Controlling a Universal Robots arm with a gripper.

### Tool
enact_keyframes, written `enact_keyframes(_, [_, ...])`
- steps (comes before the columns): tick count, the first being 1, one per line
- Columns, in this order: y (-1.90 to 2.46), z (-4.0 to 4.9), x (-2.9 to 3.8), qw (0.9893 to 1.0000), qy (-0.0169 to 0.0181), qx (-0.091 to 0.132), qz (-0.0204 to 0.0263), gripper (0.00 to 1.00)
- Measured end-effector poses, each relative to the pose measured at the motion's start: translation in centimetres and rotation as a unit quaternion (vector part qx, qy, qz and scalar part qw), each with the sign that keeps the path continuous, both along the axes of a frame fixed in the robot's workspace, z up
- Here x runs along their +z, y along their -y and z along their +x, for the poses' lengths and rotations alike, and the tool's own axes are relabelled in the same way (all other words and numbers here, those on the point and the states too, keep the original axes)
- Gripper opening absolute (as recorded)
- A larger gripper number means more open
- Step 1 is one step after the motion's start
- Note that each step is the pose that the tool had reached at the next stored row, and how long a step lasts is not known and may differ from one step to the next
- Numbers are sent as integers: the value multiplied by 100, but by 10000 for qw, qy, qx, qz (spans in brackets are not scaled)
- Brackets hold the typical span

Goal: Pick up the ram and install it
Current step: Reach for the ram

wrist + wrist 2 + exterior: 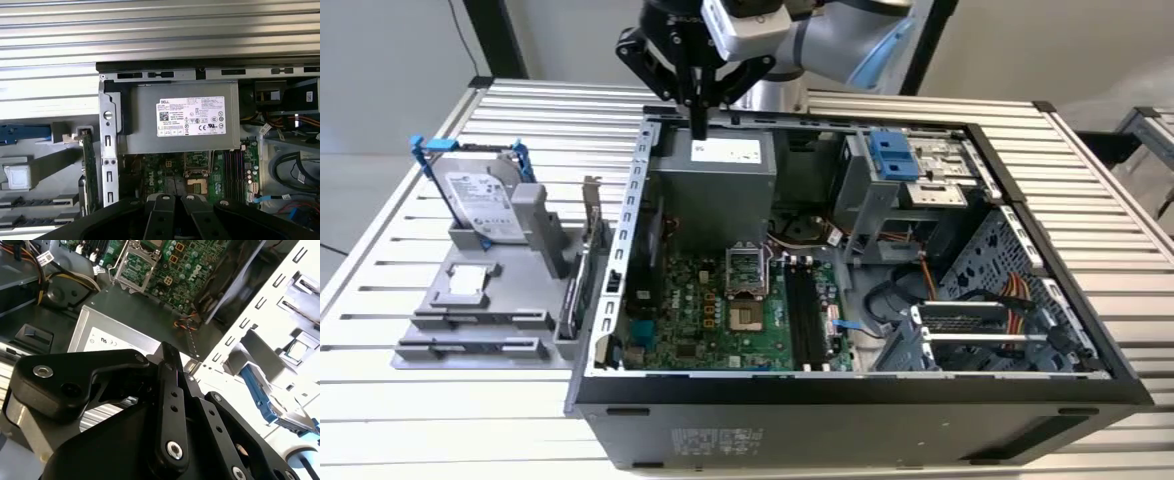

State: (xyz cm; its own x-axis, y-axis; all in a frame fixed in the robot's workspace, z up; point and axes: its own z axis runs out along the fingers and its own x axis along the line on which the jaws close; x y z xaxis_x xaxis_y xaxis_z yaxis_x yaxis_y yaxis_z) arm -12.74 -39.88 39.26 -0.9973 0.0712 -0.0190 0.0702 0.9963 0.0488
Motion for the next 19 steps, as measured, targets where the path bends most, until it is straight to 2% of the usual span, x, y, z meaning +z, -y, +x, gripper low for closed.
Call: enact_keyframes(19, [0,-182,0,10000,0,0,0,0])
